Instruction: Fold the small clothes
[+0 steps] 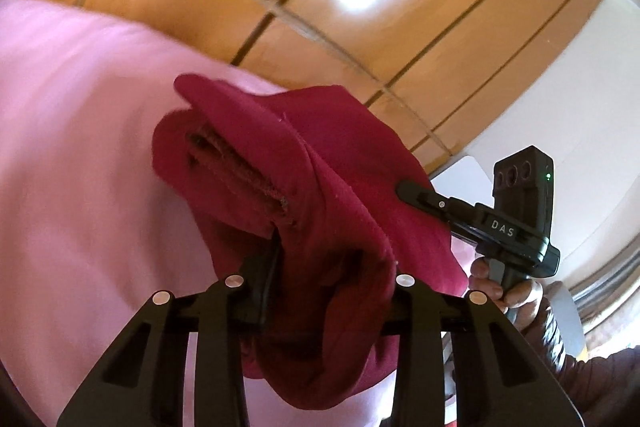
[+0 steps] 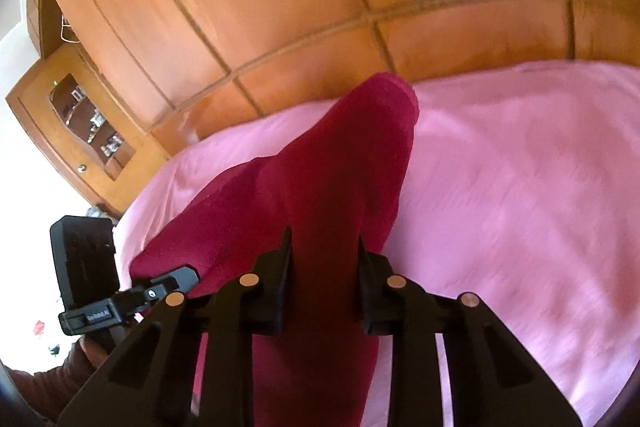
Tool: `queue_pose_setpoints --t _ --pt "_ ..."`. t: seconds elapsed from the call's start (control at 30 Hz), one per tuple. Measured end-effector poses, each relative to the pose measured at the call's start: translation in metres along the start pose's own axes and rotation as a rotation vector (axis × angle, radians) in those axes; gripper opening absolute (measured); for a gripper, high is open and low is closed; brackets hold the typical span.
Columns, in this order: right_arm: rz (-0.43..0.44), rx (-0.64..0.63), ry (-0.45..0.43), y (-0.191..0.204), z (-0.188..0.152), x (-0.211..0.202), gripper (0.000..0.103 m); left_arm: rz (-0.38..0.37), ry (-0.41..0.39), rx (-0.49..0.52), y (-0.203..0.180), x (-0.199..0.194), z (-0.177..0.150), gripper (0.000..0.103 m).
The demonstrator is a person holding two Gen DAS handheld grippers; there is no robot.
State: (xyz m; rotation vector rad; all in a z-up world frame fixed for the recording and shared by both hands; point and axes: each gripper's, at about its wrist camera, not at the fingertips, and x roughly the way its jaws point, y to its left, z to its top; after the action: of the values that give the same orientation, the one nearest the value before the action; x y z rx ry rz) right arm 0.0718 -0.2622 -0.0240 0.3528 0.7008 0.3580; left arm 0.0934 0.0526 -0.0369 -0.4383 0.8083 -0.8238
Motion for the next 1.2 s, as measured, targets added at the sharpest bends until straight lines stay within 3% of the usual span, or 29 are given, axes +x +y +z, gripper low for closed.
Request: queue_pose_setpoints --t 0.17,0.27,0.33,0.4,0.43,0.47,0.5,0.57,0.63,0.77,0.87,0.97,1.03,1.13,1.2 --pt "-0.059 -0.017 -0.084 -0.017 0.036 -0.016 0.024 -0.001 -0.035 0.103 -0.032 0.027 0.047 0.034" --pt "-0.165 -0.037 -0.110 -0.035 0.051 -0.008 0.025 0.040 -0.022 0.118 -0.037 0.055 0.066 0.034" --pt "-0.270 -0.075 -0.088 -0.046 0.050 0.011 0.029 0.113 0.014 0.120 -0.032 0.086 0.072 0.035" --pt "-0.391 -0.084 0.002 -0.067 0.040 0.043 0.032 0.259 0.088 0.133 -0.022 0.119 0.071 0.035" --pt "-0.433 -0.063 0.062 -0.079 0.032 0.059 0.039 0.343 0.159 0.118 -0.011 0.140 0.065 0.035" --pt "-0.430 -0.024 0.089 -0.096 0.019 0.073 0.041 0.380 0.217 0.098 0.001 0.155 0.058 0.041" --pt "-0.385 0.014 0.039 -0.105 0.012 0.070 0.046 0.368 0.232 0.068 0.011 0.162 0.052 0.046" --pt "-0.326 0.109 0.010 -0.119 0.006 0.066 0.053 0.346 0.194 0.037 0.019 0.158 0.044 0.049" --pt "-0.315 0.159 -0.011 -0.126 0.002 0.069 0.069 0.356 0.182 0.070 0.014 0.156 0.040 0.050" --pt "-0.308 0.229 -0.011 -0.134 0.001 0.068 0.082 0.385 0.169 0.054 0.007 0.146 0.046 0.052" --pt "-0.391 0.170 -0.027 -0.115 0.008 0.051 0.082 0.453 0.072 0.132 -0.017 0.141 0.055 0.052" --pt "-0.442 0.104 -0.098 -0.099 0.012 0.025 0.066 0.479 -0.042 0.244 -0.048 0.127 0.059 0.052" --pt "-0.408 0.062 -0.144 -0.079 0.012 0.006 0.043 0.455 -0.048 0.263 -0.056 0.129 0.060 0.052" --pt "-0.340 0.002 -0.126 -0.058 0.000 0.000 0.032 0.460 0.011 0.266 -0.054 0.148 0.056 0.052" --pt "-0.349 -0.033 -0.028 -0.050 -0.011 0.026 0.032 0.492 0.090 0.234 -0.040 0.169 0.051 0.052"
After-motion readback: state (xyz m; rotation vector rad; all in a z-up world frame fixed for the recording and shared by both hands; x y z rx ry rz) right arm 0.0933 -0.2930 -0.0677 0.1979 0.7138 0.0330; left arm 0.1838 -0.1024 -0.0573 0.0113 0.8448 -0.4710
